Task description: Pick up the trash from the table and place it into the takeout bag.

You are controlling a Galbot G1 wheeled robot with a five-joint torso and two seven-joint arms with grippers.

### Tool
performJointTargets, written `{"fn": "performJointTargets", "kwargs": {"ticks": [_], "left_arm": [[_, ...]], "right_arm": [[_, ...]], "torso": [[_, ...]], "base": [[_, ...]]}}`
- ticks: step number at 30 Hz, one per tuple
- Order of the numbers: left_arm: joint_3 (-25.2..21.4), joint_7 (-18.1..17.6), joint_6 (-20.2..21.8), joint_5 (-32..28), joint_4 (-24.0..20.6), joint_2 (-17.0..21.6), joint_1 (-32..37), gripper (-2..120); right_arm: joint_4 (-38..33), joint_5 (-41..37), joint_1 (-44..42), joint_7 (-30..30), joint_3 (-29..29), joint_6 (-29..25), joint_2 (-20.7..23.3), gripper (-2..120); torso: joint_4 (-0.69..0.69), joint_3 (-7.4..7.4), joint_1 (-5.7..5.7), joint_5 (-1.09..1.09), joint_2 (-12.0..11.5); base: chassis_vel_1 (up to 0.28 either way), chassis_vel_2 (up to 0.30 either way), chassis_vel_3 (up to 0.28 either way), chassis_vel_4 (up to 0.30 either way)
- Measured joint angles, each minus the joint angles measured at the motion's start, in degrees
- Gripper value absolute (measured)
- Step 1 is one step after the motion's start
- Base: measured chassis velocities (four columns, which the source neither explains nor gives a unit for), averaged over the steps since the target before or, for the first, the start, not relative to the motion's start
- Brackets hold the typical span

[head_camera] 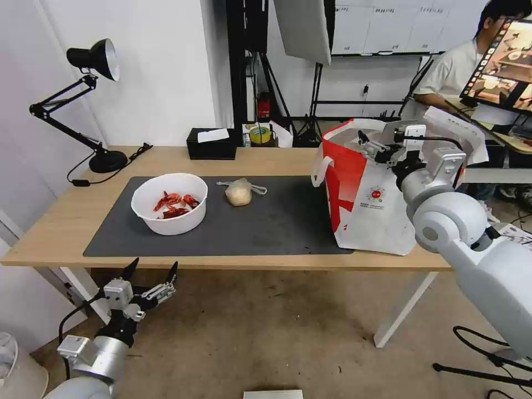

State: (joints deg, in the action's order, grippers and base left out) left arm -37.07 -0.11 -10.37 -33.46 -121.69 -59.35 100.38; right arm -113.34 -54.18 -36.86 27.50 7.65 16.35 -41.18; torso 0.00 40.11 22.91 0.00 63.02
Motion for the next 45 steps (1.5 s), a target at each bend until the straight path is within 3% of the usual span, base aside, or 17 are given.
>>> {"fn": "performJointTargets", "kwargs": {"ticks": [7,10,21,26,33,40,45], "left_arm": [[-0.2,-0.1,0.3,-0.1,-1.0,-0.2,0.0,100],[-0.5,-0.1,0.3,-0.1,-1.0,-0.4,0.1,100],[-0.7,-0.2,0.5,-0.3,-1.7,-0.6,0.3,100],[-0.7,-0.1,0.5,-0.3,-1.8,-0.5,0.2,100],[-0.5,0.0,0.3,-0.2,-1.1,-0.7,0.2,100],[0.0,0.2,0.0,0.3,-0.8,-1.6,0.6,100],[-0.1,0.2,-0.1,0.4,-0.3,-1.8,0.9,100]], "right_arm": [[-2.5,-0.5,-2.3,-3.4,0.8,-4.3,0.1,100],[-4.2,0.4,-5.1,-9.5,1.3,-8.9,0.4,100],[-10.1,5.2,-14.0,-21.9,2.7,-15.7,2.0,100],[-11.4,7.8,-18.5,-23.1,4.2,-17.1,2.0,100],[-12.0,15.7,-31.3,-23.6,7.0,-22.4,-0.2,100],[-11.4,23.2,-44.3,-22.8,9.7,-27.6,-5.9,100],[-10.5,25.4,-48.0,-22.2,10.7,-28.7,-8.5,100]], "torso": [[0.00,0.00,0.00,0.00,0.0],[0.00,0.00,0.00,0.00,0.0],[0.00,-0.01,0.00,0.00,0.0],[0.00,-0.01,0.00,-0.01,0.0],[-0.01,-0.01,0.00,0.01,0.0],[0.00,-0.01,0.00,0.00,0.0],[0.00,-0.01,-0.01,-0.01,0.0]], "base": [[0.000,0.000,0.000,0.000],[0.000,0.000,0.000,0.000],[0.000,0.000,0.000,0.000],[0.000,0.000,0.000,0.000],[0.000,0.000,0.000,0.000],[0.000,0.000,0.000,0.000],[0.000,0.000,0.000,0.000]]}}
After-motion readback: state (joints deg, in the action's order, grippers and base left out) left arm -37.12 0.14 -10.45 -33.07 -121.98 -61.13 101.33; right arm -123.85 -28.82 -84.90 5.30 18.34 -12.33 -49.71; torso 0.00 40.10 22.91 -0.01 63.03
